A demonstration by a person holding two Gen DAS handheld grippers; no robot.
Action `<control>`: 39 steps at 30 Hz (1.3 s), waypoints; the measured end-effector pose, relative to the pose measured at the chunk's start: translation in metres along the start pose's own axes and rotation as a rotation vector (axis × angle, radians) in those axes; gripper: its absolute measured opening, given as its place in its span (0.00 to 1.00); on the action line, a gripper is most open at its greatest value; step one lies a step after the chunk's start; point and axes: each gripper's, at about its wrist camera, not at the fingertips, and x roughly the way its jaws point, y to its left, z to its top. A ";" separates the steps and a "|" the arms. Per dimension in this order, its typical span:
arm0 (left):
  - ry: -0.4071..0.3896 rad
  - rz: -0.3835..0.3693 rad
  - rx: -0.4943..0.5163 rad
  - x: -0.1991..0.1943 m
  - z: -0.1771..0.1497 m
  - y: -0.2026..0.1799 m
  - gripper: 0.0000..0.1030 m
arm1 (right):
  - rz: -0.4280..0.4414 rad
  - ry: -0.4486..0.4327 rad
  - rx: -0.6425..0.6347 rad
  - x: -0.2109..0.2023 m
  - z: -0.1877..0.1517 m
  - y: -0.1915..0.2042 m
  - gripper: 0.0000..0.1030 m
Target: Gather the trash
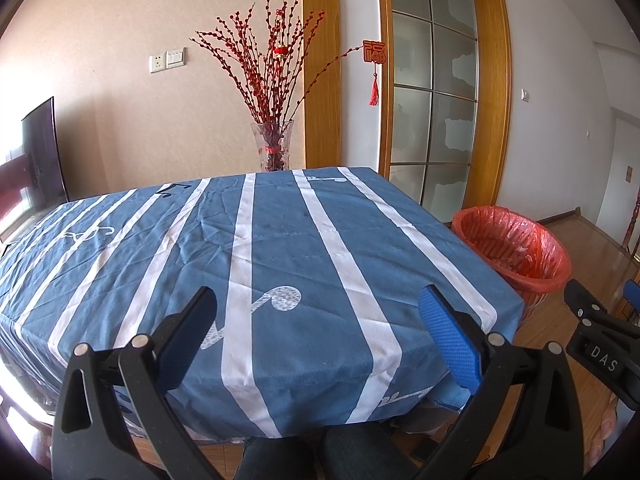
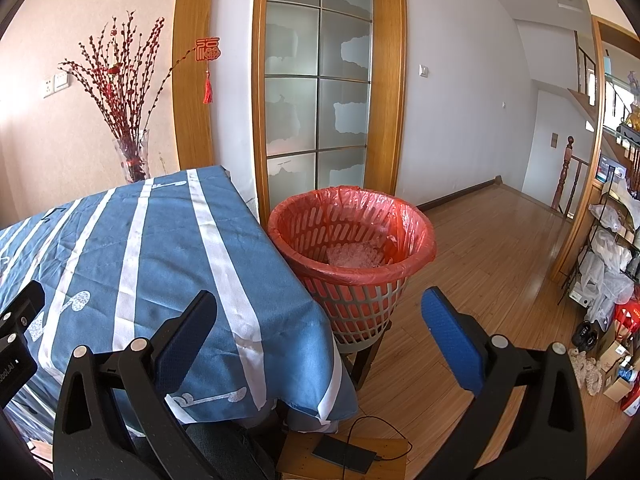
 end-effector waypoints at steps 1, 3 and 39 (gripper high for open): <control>0.000 0.000 0.000 0.000 0.000 0.000 0.96 | 0.000 0.001 0.000 0.001 0.001 -0.001 0.98; 0.000 0.001 0.000 0.000 0.001 -0.001 0.96 | 0.000 0.001 0.000 0.000 0.000 0.000 0.98; 0.002 -0.001 0.004 0.001 0.001 -0.001 0.96 | 0.001 0.003 0.001 0.000 0.002 -0.001 0.98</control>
